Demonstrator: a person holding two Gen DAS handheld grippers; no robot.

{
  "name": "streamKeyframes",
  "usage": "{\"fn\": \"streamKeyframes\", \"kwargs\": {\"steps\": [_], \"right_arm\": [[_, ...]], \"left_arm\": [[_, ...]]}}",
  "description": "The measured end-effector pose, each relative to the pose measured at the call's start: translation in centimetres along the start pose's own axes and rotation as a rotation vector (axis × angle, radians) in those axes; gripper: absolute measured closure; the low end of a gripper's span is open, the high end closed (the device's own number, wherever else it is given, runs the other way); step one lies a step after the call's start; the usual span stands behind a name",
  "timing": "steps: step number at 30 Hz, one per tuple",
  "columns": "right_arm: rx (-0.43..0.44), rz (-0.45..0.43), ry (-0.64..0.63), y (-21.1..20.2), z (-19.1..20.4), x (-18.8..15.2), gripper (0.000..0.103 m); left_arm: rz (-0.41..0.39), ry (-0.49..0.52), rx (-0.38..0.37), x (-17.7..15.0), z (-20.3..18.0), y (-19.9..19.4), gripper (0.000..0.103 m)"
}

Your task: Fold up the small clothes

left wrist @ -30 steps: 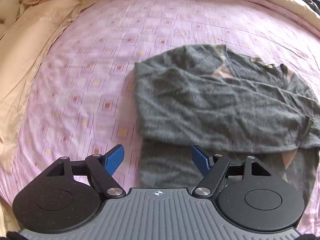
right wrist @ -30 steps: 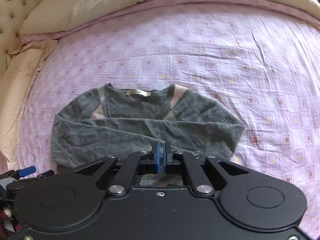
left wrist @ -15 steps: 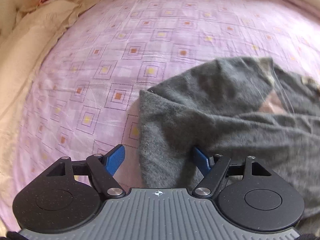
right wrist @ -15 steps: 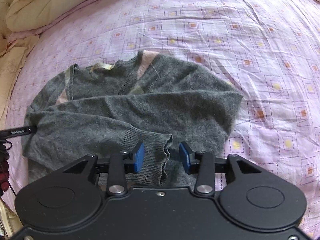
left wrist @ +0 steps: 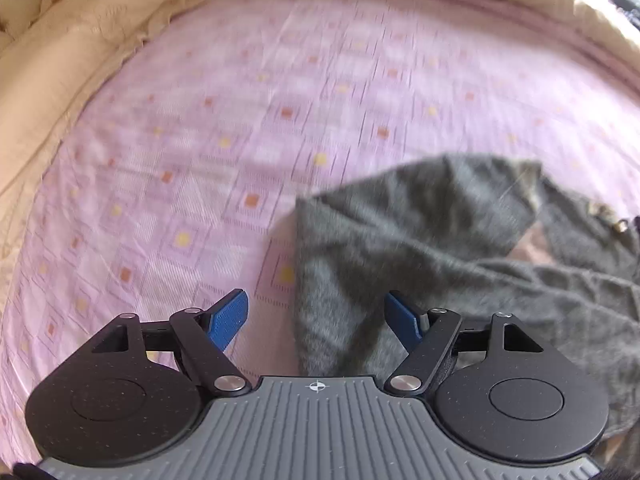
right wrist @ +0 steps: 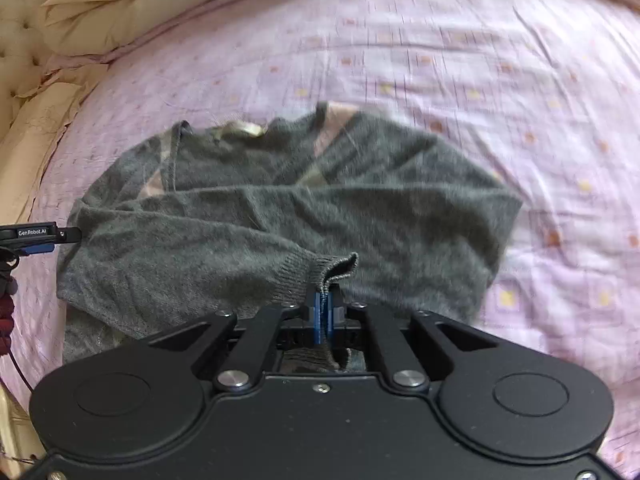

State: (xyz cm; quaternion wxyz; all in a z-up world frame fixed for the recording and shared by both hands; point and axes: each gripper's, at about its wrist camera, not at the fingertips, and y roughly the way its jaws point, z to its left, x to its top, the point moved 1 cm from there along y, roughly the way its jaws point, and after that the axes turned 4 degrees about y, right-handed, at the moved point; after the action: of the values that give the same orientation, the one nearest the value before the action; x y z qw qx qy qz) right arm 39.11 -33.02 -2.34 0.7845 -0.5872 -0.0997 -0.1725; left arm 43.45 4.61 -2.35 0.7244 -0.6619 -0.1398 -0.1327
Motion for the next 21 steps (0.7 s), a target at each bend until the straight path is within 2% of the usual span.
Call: {"fn": "streamKeyframes", "kwargs": {"steps": [3, 7, 8, 10, 11, 14, 16, 21], "right_arm": [[-0.044, 0.017, 0.059, 0.1, -1.6, 0.5, 0.093], [-0.094, 0.096, 0.096, 3.1, -3.1, -0.1, 0.089], [-0.094, 0.099, 0.104, 3.7, -3.2, -0.5, 0.09], [-0.092, 0.078, 0.115, 3.7, -3.3, -0.7, 0.091], [-0.096, 0.08, 0.122, 3.6, -3.3, -0.7, 0.09], [-0.103, 0.074, 0.114, 3.6, -3.1, -0.7, 0.09], [-0.101, 0.071, 0.115, 3.6, -3.1, -0.7, 0.09], [-0.084, 0.069, 0.132, 3.7, -3.4, -0.6, 0.089]], "left_arm": [[-0.045, -0.007, 0.011, 0.8, 0.3, -0.8, 0.028], [0.048, 0.031, 0.089, 1.4, 0.0, 2.6, 0.028], [0.085, 0.044, 0.111, 1.4, -0.1, 3.7, 0.026], [0.069, 0.021, 0.125, 1.3, 0.2, 4.3, 0.015], [0.08, 0.014, 0.126, 1.5, 0.3, 4.5, 0.014], [0.095, 0.0, 0.118, 2.1, 0.6, 4.9, 0.008], [0.101, -0.012, 0.096, 2.4, 1.0, 5.4, 0.0], [0.131, -0.092, 0.002, 2.2, 2.7, 6.1, 0.0]]}}
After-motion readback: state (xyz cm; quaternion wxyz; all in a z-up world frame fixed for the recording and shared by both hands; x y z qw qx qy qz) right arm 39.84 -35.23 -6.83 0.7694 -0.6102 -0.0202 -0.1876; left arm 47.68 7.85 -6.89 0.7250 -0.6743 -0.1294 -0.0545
